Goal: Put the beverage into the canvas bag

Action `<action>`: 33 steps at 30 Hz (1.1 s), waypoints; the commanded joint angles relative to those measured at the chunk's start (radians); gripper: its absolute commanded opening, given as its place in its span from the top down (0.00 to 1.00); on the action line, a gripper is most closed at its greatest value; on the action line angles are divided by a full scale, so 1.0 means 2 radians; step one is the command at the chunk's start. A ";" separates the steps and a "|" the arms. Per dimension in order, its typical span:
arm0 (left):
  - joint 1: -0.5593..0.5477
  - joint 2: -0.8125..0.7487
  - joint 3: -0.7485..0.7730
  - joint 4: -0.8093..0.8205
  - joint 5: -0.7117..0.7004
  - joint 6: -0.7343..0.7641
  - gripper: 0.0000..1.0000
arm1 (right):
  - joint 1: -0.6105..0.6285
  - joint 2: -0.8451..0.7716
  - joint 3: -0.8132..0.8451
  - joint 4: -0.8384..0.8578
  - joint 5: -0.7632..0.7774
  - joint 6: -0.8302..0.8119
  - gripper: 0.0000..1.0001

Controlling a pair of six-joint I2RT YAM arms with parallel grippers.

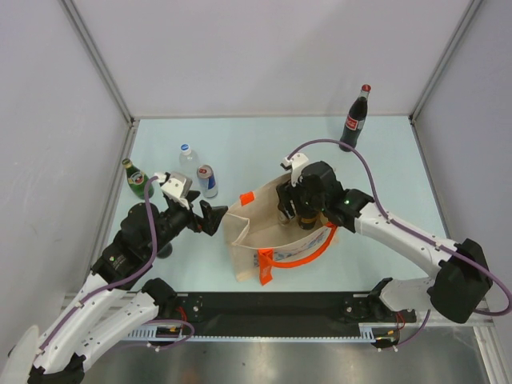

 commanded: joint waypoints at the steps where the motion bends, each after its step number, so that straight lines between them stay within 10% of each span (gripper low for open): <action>1: -0.002 -0.002 0.000 0.011 -0.001 0.002 0.00 | 0.002 0.007 0.009 0.090 -0.003 0.003 1.00; 15: -0.002 -0.001 0.000 0.013 0.002 0.001 0.00 | 0.003 0.013 -0.028 0.102 0.005 0.007 0.86; 33: -0.002 0.000 0.000 0.012 0.002 0.003 0.00 | 0.028 0.030 0.012 0.142 -0.054 0.018 1.00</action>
